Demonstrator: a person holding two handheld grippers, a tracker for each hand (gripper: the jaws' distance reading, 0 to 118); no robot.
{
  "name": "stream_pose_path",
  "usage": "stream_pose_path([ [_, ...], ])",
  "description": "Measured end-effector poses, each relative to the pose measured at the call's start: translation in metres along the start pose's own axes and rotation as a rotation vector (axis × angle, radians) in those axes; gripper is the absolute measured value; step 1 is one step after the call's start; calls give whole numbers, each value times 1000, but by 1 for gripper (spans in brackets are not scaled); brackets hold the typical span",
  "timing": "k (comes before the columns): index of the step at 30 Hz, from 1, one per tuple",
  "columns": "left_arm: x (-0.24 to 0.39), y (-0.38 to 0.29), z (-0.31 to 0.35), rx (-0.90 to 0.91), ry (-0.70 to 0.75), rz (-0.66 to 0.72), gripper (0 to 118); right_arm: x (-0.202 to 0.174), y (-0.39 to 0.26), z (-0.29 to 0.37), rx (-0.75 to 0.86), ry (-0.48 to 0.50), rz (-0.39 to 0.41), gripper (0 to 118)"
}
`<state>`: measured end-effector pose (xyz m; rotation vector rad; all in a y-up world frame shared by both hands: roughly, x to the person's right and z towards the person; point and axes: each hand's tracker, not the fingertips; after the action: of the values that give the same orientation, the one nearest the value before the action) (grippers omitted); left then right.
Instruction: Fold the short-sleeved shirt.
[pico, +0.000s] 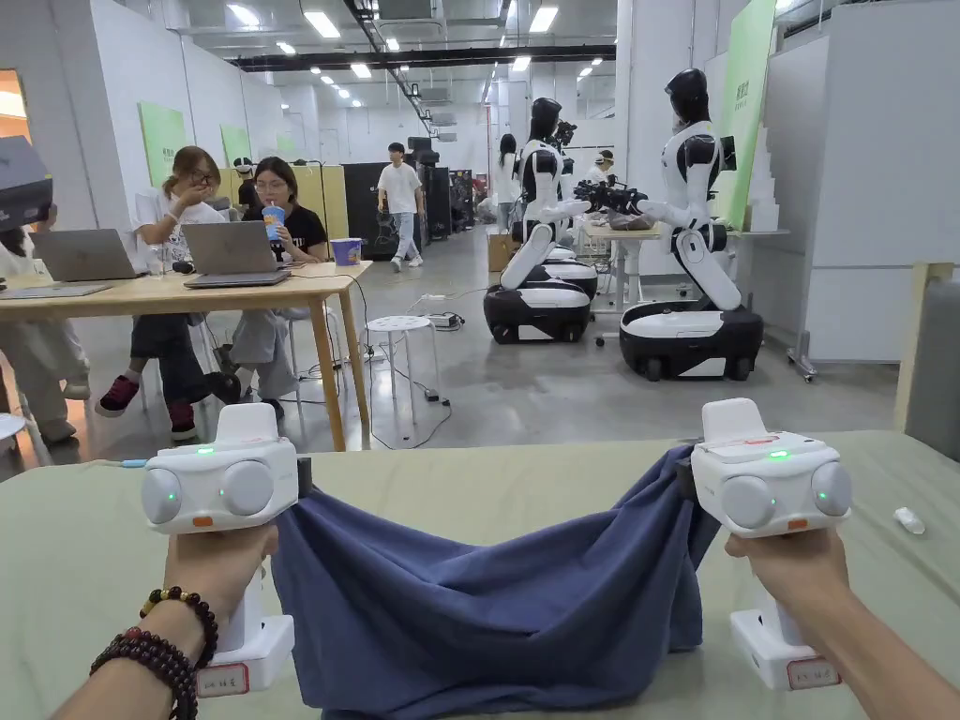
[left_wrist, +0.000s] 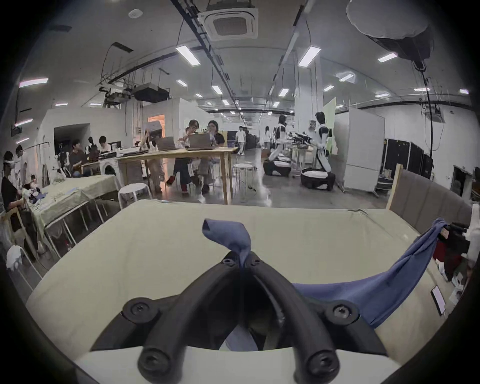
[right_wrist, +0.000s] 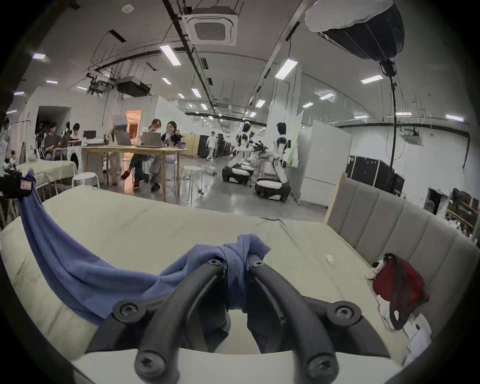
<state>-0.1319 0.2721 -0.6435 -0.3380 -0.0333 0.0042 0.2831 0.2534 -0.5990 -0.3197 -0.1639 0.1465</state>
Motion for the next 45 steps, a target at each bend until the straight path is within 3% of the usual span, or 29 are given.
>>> stream_pose_path([
  [10, -19, -79, 121, 5, -70, -66, 1, 6, -92, 130, -25, 30, 29, 12],
  [15, -36, -152, 162, -66, -90, -21, 1, 11, -158, 171, -126, 24, -73, 12],
  [18, -45, -195, 181, -101, -81, -46, 1, 10, -189, 191, -161, 15, -60, 12],
  [26, -56, -260, 170, -227, -66, -87, 1, 9, -246, 185, -351, -3, -58, 12],
  [33, -65, -266, 152, -259, -49, -49, 3, 8, -255, 176, -384, 6, -60, 14],
  [34, -65, -263, 151, -257, -47, -52, 7, 8, -252, 177, -365, 4, -68, 21],
  [35, -65, -261, 150, -259, -47, -62, 17, 8, -248, 179, -353, -2, -66, 36],
  [36, -64, -258, 148, -262, -45, -75, 43, 8, -244, 180, -345, -9, -66, 70],
  [37, -63, -255, 147, -262, -40, -93, 68, 11, -238, 182, -333, -8, -70, 95],
  [38, -62, -252, 147, -255, -41, -109, 90, 11, -232, 184, -313, -3, -78, 111],
  [39, -58, -250, 152, -240, -50, -125, 107, 10, -227, 186, -288, 0, -85, 118],
  [40, -56, -246, 154, -217, -60, -137, 110, 9, -220, 188, -270, 5, -85, 118],
  [44, -51, -234, 159, -196, -61, -132, 108, 2, -207, 187, -223, 10, -69, 118],
  [45, -51, -232, 160, -191, -73, -117, 98, -2, -199, 191, -221, 22, -65, 110],
])
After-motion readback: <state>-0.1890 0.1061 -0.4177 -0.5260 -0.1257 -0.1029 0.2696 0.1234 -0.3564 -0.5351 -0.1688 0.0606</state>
